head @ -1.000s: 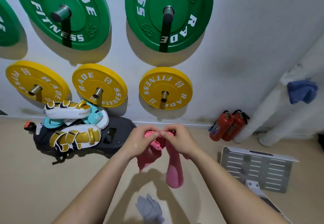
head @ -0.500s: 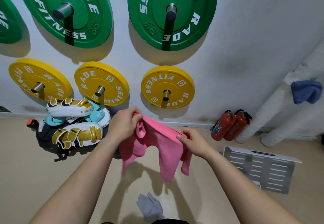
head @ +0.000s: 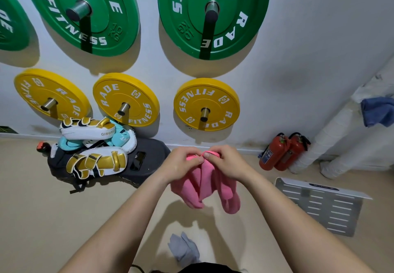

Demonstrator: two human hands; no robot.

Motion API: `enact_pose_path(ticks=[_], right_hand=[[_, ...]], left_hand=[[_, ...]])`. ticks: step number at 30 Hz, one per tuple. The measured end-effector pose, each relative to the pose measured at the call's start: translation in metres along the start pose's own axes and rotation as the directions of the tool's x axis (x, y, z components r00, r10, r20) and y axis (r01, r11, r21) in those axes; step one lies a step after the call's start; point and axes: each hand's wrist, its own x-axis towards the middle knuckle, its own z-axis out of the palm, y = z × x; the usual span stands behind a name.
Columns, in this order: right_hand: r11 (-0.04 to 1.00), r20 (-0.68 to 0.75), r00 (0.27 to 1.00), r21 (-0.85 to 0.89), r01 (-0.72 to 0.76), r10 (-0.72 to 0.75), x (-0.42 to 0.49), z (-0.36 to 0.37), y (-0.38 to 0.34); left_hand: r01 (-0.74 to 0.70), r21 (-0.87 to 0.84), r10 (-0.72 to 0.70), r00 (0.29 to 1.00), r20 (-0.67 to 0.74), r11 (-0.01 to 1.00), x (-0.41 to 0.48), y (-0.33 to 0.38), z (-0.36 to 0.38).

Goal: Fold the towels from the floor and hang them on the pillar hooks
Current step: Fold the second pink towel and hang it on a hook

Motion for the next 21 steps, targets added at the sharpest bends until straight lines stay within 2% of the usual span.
enact_pose_path(ticks=[2, 4, 7, 10, 15, 19, 21], right_hand=[[0.997, -0.037, 0.999, -0.060, -0.041, 0.039, -0.001, -0.002, 0.007], [0.992, -0.050, 0.995, -0.080, -0.095, 0.091, -0.005, -0.005, 0.015], [0.987, -0.041, 0.988, -0.059, -0.151, 0.149, -0.015, -0.006, 0.023], [0.979, -0.061, 0.979, -0.050, -0.198, 0.195, -0.026, -0.008, 0.031], [0.966, -0.100, 0.961, -0.008, -0.260, 0.258, -0.041, -0.017, 0.041], [0.947, -0.074, 0.953, 0.160, -0.279, 0.294, -0.045, -0.024, 0.037], [0.941, -0.052, 0.951, 0.170, -0.292, 0.305, -0.045, -0.026, 0.032]], left_hand=[[0.031, 0.010, -0.030, 0.997, -0.065, 0.999, 0.001, -0.003, 0.002], [0.055, 0.099, -0.042, 0.992, -0.123, 0.994, 0.001, -0.005, -0.002], [0.060, 0.238, -0.031, 0.992, -0.125, 0.969, 0.001, -0.006, -0.010], [0.092, 0.299, -0.051, 0.988, -0.143, 0.950, 0.003, -0.010, -0.017], [0.145, 0.298, -0.094, 0.979, -0.179, 0.943, -0.001, -0.020, -0.032], [0.174, 0.257, -0.126, 0.973, -0.195, 0.951, -0.004, -0.022, -0.039], [0.180, 0.253, -0.130, 0.970, -0.204, 0.951, -0.004, -0.023, -0.038]])
